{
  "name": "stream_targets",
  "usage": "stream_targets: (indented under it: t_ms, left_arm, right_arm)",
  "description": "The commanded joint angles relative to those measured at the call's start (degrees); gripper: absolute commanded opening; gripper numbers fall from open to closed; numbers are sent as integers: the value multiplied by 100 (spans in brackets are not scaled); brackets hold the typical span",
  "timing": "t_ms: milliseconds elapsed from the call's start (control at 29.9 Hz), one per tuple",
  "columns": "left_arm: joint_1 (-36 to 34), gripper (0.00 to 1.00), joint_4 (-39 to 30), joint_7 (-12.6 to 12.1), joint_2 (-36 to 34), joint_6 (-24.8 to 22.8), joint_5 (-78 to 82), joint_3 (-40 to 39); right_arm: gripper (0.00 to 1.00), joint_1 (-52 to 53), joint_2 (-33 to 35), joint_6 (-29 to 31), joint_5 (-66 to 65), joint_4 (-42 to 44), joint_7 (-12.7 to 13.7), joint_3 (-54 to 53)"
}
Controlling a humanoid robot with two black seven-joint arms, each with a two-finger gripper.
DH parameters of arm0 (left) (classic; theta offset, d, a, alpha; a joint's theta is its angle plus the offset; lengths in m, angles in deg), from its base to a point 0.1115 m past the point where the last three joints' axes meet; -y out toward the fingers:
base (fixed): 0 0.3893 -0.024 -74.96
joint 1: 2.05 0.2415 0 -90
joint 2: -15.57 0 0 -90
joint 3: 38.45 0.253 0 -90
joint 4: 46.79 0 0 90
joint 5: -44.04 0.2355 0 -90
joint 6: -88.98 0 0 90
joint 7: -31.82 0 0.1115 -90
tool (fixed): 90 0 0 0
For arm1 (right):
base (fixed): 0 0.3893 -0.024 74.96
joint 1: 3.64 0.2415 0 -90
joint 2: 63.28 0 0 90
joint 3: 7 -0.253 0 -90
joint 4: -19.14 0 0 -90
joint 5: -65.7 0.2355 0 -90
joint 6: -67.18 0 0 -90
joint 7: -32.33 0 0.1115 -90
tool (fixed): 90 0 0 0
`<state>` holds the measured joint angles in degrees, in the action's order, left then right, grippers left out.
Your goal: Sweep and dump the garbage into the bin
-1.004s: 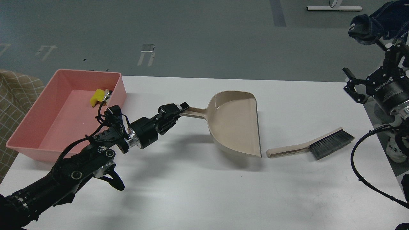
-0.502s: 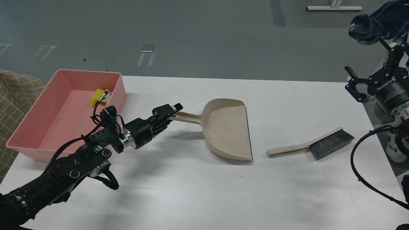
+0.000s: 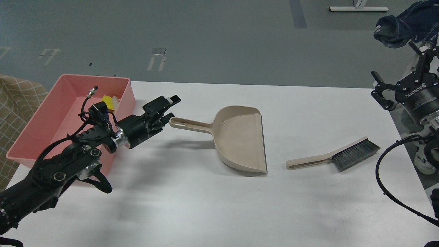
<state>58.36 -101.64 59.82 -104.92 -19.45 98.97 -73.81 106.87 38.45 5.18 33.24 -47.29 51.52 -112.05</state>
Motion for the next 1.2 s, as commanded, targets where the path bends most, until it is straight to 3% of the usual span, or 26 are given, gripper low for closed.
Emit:
stream_targets:
  t_ms: [0, 268, 569, 669, 803, 970, 1071, 1171]
  left_arm:
    - [-2, 98, -156, 0, -246, -196, -167, 2]
    - [-257, 98, -412, 0, -852, -196, -876, -305]
    - [-521, 98, -306, 0, -826, -170, -2451, -762]
    - [-503, 98, -263, 0, -590, -161, -2733, -973]
    - [-565, 98, 614, 0, 148, -170, -2812, -1307]
    - [-670, 98, 959, 0, 474, -170, -3076, -1457]
    - [-670, 98, 960, -66, 536, -152, -3182, -1466]
    - [-705, 98, 960, -312, 659, -56, -3199, -1597]
  right_arm:
    - [100, 14, -3, 0, 99, -10, 6, 2]
    - [100, -3, -38, 0, 292, -36, 6, 2]
    - [100, 436, -249, 0, 292, 262, -3, 11]
    - [100, 804, -407, 0, 292, 709, -3, 11]
    - [100, 1402, -460, 0, 275, 1587, -3, 90]
    - [100, 1789, -531, 0, 231, 2379, -64, 353]
    - [100, 2000, -539, 0, 248, 2968, -248, 494]
    - [100, 2194, -566, 0, 248, 3478, -791, 538]
